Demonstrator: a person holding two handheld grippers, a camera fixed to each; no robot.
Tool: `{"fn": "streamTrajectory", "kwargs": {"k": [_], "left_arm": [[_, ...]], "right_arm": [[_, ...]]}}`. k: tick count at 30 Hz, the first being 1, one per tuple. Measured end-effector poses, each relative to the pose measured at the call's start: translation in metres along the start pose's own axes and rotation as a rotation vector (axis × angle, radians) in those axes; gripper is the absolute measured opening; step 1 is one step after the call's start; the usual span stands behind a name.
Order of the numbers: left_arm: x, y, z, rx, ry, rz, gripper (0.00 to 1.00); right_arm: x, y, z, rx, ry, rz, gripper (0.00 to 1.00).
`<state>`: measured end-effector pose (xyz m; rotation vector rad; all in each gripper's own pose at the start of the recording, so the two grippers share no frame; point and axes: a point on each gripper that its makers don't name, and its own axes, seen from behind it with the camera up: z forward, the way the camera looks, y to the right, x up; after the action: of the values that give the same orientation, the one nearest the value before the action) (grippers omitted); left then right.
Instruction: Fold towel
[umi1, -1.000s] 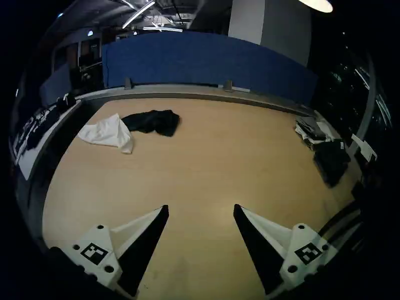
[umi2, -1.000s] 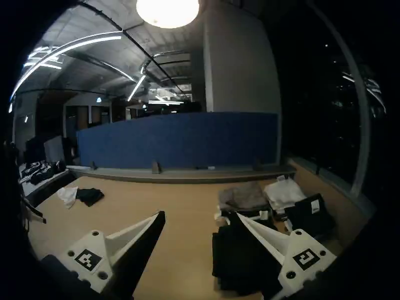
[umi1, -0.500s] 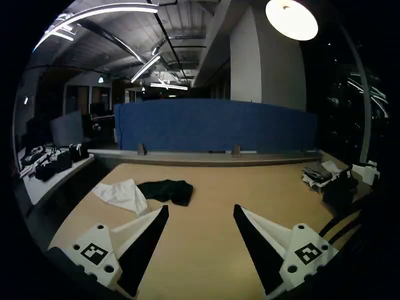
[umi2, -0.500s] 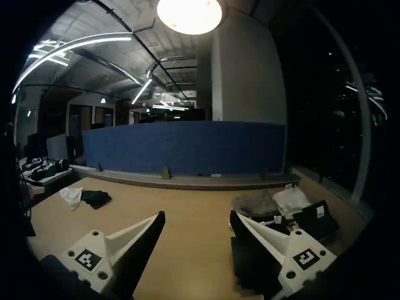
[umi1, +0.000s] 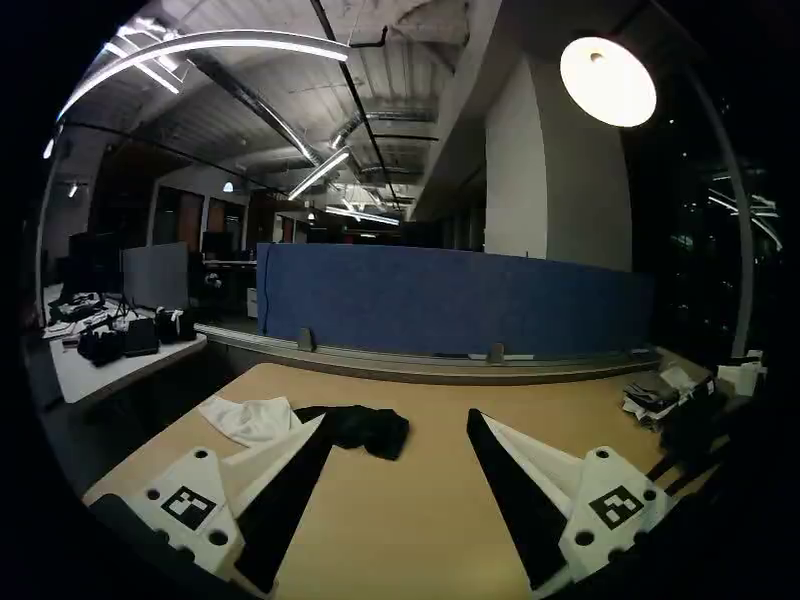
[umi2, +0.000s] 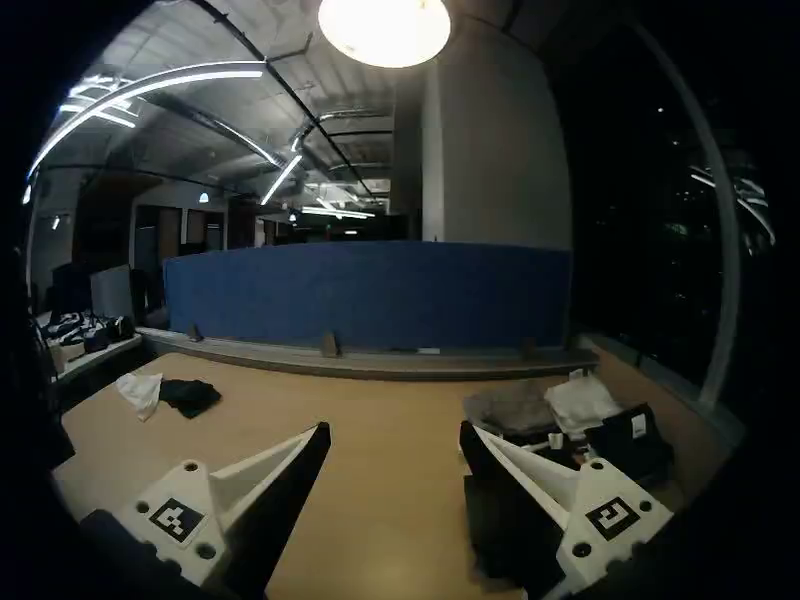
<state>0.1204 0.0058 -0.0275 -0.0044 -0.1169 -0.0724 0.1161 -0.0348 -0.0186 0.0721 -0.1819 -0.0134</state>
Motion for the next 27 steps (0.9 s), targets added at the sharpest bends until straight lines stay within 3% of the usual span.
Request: {"fn": "streamTrajectory", "kwargs": {"k": [9,14,21,27], "left_arm": [[-0.016,-0.002,0.004,-0.002,0.024,-0.007,0.96],[-0.021,-0.003,0.005,0.012,0.06,0.032,0.96],[-0.031,0.004,0.01,0.011,0.111,0.11,0.97],[-0.046,0.006,0.016,-0.004,0.151,0.125,0.96]], "right_arm": [[0.0,0.0,0.0,0.01,-0.041,0.022,1.0],[-0.004,0.009,-0.001,-0.012,-0.076,0.011,1.0],[-0.009,0.01,0.0,-0.019,-0.129,-0.064,1.0],[-0.009,0.005,0.006,-0.028,-0.134,-0.094,1.0]]}}
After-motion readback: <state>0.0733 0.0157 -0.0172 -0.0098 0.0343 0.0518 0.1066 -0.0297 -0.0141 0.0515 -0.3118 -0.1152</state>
